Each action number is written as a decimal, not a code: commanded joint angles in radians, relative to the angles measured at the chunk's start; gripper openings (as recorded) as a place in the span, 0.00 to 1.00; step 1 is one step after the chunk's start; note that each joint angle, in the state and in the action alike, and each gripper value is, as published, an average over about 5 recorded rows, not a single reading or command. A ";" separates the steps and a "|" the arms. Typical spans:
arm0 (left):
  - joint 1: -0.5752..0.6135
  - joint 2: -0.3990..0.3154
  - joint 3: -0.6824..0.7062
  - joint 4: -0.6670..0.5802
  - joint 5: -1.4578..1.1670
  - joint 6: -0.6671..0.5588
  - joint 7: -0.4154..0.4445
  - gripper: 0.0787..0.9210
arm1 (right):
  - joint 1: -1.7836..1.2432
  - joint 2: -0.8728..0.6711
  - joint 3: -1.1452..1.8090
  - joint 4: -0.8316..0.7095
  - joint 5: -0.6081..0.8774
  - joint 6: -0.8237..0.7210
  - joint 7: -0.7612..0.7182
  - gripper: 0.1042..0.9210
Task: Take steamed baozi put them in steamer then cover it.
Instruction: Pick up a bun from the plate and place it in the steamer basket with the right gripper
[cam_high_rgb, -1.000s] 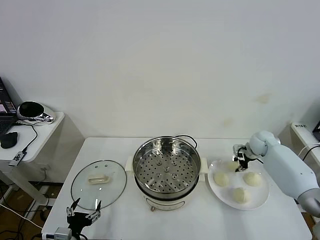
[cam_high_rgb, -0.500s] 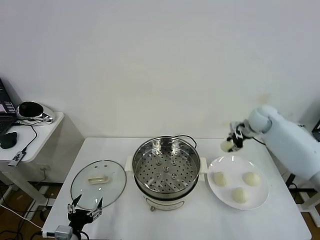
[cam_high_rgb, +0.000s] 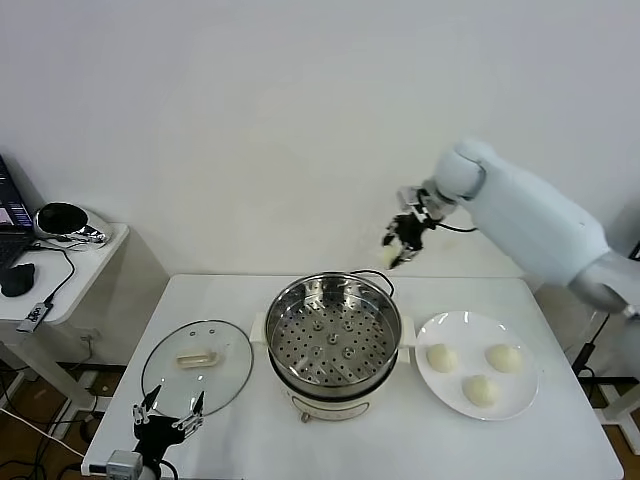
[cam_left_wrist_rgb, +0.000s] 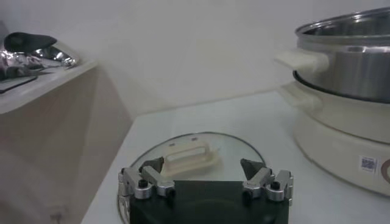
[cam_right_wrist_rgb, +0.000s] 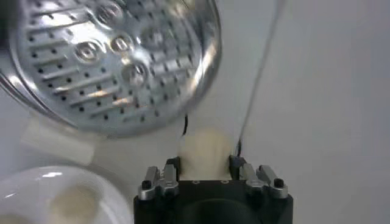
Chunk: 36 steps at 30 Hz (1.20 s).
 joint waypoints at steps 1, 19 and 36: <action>0.002 -0.009 -0.003 0.002 0.003 0.001 -0.002 0.88 | 0.060 0.132 -0.087 -0.057 0.019 0.548 -0.022 0.50; 0.024 -0.012 -0.012 -0.009 0.006 0.001 -0.005 0.88 | -0.012 0.160 -0.138 -0.017 -0.194 0.598 -0.011 0.50; 0.000 -0.015 -0.003 0.022 0.007 0.001 -0.004 0.88 | -0.099 0.209 -0.104 -0.081 -0.325 0.596 0.095 0.50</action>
